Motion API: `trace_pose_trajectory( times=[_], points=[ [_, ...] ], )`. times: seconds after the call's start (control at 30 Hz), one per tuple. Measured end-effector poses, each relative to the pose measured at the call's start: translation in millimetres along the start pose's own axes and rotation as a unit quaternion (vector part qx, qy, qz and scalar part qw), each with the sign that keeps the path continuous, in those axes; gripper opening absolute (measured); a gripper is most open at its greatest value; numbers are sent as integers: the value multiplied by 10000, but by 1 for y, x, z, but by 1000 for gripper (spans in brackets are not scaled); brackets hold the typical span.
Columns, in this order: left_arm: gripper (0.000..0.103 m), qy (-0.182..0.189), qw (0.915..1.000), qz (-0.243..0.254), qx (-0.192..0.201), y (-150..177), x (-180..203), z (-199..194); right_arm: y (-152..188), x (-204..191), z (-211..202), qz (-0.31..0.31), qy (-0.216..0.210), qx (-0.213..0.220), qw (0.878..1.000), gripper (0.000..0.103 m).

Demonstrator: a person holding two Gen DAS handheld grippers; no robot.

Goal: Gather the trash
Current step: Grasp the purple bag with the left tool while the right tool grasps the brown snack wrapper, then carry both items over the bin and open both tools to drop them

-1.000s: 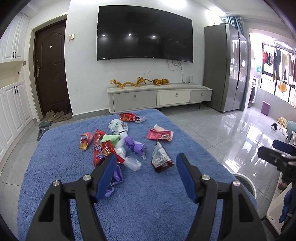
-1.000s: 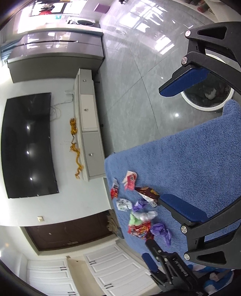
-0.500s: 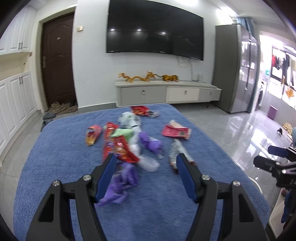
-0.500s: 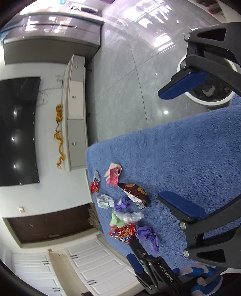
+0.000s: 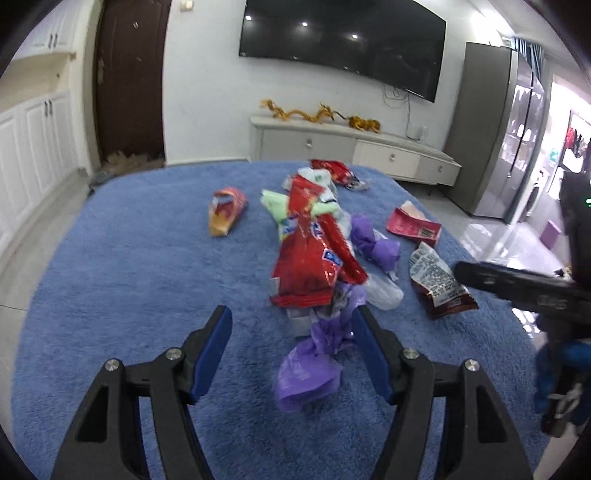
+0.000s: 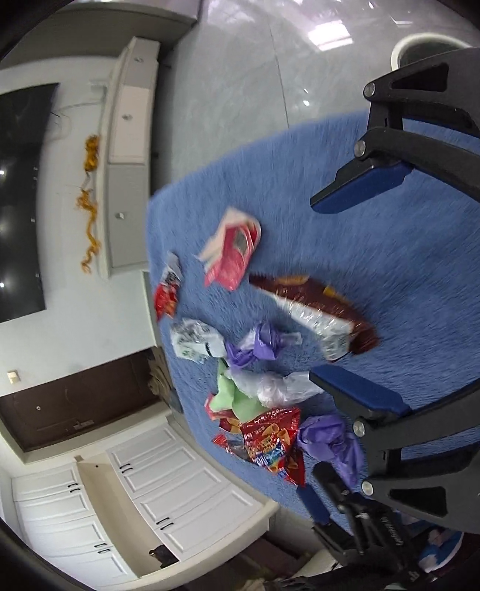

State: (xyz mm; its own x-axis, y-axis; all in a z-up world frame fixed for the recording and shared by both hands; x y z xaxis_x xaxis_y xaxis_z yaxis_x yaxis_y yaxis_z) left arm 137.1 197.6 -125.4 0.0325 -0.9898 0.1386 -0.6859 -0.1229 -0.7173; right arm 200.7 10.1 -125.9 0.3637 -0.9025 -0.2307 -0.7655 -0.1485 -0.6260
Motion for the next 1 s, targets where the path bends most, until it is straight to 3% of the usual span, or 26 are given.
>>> trace_pose_trajectory(
  times=[0.2,0.27,0.33,0.4,0.47,1.0],
  points=[
    [65,450,9982,-176,-368,3,14,23,1,-10,39,160,-326,-295,9989,63],
    [64,500,9975,-142,-471,5,20,27,2,-10,44,175,-381,-327,9986,52],
    [56,533,9971,-73,-531,9,27,27,3,-10,47,209,-473,-342,9981,42],
    [38,605,9964,-36,-599,14,33,25,4,-8,45,266,-560,-330,9975,34],
    [32,702,9955,-37,-631,20,39,21,5,-7,40,297,-626,-290,9972,22],
    [20,968,9936,571,-108,36,80,-68,44,9,-57,248,-466,194,9984,20]
  ],
)
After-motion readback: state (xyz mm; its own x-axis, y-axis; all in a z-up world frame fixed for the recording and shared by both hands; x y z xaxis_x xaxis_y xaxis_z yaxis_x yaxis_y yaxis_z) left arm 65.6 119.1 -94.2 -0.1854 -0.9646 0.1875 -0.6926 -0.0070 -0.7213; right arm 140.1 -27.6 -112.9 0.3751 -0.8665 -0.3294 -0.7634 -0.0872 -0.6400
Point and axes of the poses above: each gripper's, at about its wrist camera, not at the fingertips, and z roughly the way its jaws point, x to its right, y to its underside, the point moved 9 cm from there along z, roughly the way its jaws point, and after that the axes turned 2 degrees about -x, right-handed, at the moved point
